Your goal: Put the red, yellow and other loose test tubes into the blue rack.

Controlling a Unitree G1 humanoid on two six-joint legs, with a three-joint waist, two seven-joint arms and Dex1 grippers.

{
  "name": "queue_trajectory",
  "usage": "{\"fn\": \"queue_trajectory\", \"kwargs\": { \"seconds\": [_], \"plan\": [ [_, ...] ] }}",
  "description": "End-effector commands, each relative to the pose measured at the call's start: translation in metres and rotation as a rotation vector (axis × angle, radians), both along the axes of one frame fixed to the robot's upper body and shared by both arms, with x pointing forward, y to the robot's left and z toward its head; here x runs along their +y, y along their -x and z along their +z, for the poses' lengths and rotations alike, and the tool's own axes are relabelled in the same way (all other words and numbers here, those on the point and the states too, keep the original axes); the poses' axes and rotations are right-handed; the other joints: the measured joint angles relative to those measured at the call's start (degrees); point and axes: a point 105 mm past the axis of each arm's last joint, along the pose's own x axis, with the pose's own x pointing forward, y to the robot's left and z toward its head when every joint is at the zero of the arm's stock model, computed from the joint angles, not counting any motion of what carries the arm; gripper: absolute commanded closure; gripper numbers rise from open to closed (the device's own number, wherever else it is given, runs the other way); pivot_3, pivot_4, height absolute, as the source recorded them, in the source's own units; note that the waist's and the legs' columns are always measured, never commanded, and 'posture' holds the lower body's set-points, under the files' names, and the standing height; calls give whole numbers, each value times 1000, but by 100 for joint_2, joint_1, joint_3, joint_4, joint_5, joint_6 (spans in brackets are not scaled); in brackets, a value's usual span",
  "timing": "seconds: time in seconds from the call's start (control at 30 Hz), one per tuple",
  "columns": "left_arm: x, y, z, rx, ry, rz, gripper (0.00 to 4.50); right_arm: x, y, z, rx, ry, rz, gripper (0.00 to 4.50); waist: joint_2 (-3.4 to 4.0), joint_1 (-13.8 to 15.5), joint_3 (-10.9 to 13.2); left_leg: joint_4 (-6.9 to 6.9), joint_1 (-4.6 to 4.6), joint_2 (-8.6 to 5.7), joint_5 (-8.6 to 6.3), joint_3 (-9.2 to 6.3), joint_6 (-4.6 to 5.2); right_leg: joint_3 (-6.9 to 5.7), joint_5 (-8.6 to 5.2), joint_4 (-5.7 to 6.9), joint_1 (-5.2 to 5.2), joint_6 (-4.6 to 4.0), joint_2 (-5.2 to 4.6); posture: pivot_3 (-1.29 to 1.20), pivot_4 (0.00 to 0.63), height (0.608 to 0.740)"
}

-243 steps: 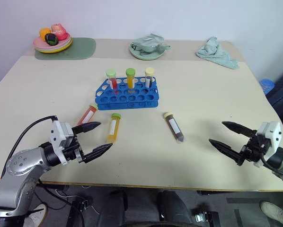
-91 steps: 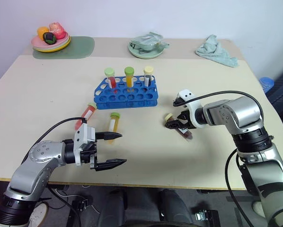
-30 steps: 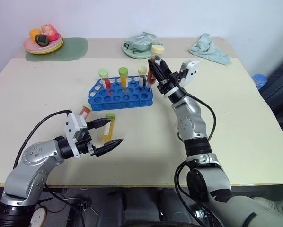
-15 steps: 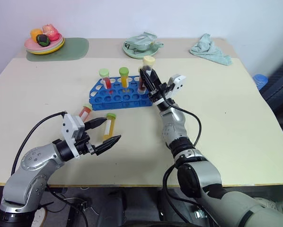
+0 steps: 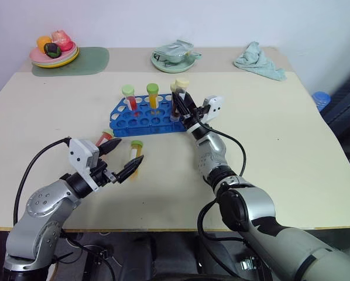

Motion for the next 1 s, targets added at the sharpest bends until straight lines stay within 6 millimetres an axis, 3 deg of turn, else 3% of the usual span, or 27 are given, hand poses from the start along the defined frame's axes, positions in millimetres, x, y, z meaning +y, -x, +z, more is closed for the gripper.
{"fn": "queue_trajectory", "kwargs": {
  "seconds": [0.03, 0.4, 1.0],
  "plan": [
    [-1, -3, 11, -79, -28, 67, 0, 1, -3, 12, -32, 0, -20, 3712, 0, 0, 0, 0, 0, 0, 0, 1, 0, 0, 0, 0, 0, 0, -1, 0, 150, 740],
    [-3, 0, 9, -76, -29, 74, 0, -3, -7, 6, 10, 21, -56, 3712, 0, -40, 0, -1, 1, 0, 1, 0, -1, 0, 0, 0, 0, 0, 0, 0, 150, 740],
    [6, 6, 15, -86, -57, 93, 0, 12, 0, 1, 8, 11, -85, 3712, 0, -104, 0, -4, 1, 1, 1, -4, -2, 0, 0, 1, 0, 0, 0, 0, 150, 740]
  ]
}}
